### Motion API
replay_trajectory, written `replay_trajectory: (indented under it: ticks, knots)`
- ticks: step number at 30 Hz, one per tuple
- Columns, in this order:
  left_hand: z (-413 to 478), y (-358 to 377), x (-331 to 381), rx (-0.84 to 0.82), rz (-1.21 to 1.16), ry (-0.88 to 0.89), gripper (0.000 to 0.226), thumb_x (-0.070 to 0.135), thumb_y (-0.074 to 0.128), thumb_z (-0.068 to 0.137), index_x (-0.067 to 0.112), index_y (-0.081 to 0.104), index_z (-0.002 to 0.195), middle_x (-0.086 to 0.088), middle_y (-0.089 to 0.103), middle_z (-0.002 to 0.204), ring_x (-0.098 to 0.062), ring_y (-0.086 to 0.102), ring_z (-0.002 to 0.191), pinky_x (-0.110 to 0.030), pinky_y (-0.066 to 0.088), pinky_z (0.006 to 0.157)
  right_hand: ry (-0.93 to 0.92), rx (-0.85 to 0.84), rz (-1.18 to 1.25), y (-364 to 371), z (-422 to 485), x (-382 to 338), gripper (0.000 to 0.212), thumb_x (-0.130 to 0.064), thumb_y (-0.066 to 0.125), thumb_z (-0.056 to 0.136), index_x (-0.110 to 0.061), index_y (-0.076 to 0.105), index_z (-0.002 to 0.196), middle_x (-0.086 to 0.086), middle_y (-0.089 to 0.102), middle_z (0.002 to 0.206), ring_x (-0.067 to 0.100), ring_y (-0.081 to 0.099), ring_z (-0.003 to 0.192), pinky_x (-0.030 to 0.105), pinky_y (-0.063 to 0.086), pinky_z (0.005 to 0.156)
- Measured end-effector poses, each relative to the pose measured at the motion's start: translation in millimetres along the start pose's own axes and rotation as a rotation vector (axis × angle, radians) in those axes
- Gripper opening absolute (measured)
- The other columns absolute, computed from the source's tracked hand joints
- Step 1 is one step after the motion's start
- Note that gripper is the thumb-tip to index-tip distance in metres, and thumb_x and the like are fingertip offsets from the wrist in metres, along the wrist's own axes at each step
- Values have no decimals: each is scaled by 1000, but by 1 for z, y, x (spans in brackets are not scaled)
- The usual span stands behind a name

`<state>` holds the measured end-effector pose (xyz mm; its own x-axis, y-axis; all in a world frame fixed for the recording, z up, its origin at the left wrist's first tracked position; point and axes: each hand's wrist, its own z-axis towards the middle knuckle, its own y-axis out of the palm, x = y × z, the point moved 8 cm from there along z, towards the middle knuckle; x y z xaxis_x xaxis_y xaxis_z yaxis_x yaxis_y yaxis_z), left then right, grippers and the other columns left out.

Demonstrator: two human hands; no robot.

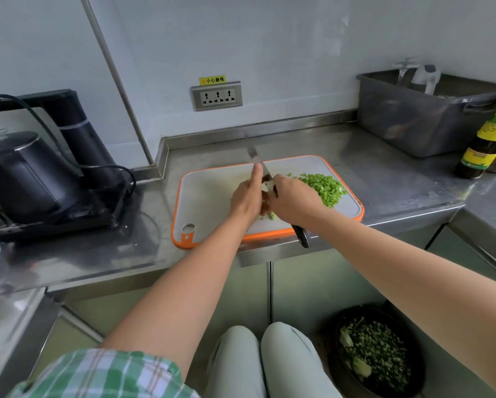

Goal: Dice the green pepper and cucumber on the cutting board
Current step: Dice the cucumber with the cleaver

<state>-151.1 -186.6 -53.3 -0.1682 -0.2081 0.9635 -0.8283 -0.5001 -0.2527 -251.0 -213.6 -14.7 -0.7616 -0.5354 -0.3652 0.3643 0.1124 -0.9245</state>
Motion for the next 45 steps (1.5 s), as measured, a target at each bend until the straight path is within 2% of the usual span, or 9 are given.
replay_trajectory:
  ticks: [4,9,12,18,25,28,33,38,45]
  knots:
    - [8,-17,-5,124,-24,-29,28,31,42,92,8,55,82,-20,61,93,-34,58,90,-40,48,78,-147,35,-60,12,-6,-21,25,-27,48,94,-6,55,106,17,65,107,35,60,99,31,34,66]
    - [8,-31,-24,128,-338,-175,31,17,34,95,1,59,107,-19,63,91,-32,62,75,-40,58,62,-90,-9,292,13,1,-11,41,-39,32,92,-16,62,107,15,62,106,33,57,102,38,46,84]
    - [5,-34,-28,110,-395,-215,30,21,29,100,9,55,93,-14,57,77,-35,63,75,-38,56,62,-96,22,383,11,2,-6,64,-45,20,83,-32,49,138,9,44,123,27,40,122,36,30,107]
    - [3,-28,-32,90,-505,-282,54,48,22,103,8,57,103,-14,65,84,-26,63,62,-28,52,52,-208,-155,258,41,-2,-18,41,-48,18,103,-57,29,141,-9,-5,160,17,-5,145,44,2,115]
    - [-1,-41,-37,123,-400,-314,44,41,29,103,5,50,117,-11,52,71,-16,50,28,-14,39,35,43,-162,262,47,5,11,53,-50,18,102,-32,19,152,-2,-9,161,21,-9,147,45,-2,117]
    - [-4,-41,-37,111,-401,-305,45,42,28,103,5,53,112,-9,51,70,-15,48,27,-13,36,34,-67,-125,250,47,11,0,49,-53,19,101,-44,21,149,-6,-10,161,17,-11,146,47,-3,115]
    - [-12,-31,-32,62,-558,-315,54,47,21,104,7,56,113,-13,61,97,-28,67,82,-33,54,63,-229,-125,198,55,15,-30,46,-55,15,100,-53,24,145,-8,-12,160,13,-13,146,44,-3,115]
    - [-18,-46,-38,114,-362,-329,55,49,23,103,7,52,86,-8,52,54,-15,46,25,-13,34,30,3,-173,173,67,22,-6,58,-57,11,99,-36,27,150,-4,-15,161,16,-17,146,47,-6,116]
    - [-17,-46,-31,53,-312,-264,63,50,18,103,7,64,110,-7,62,60,-13,51,30,-15,37,34,-169,-130,141,60,24,-37,50,-54,11,100,-47,16,150,-10,-16,160,14,-15,147,48,-3,115]
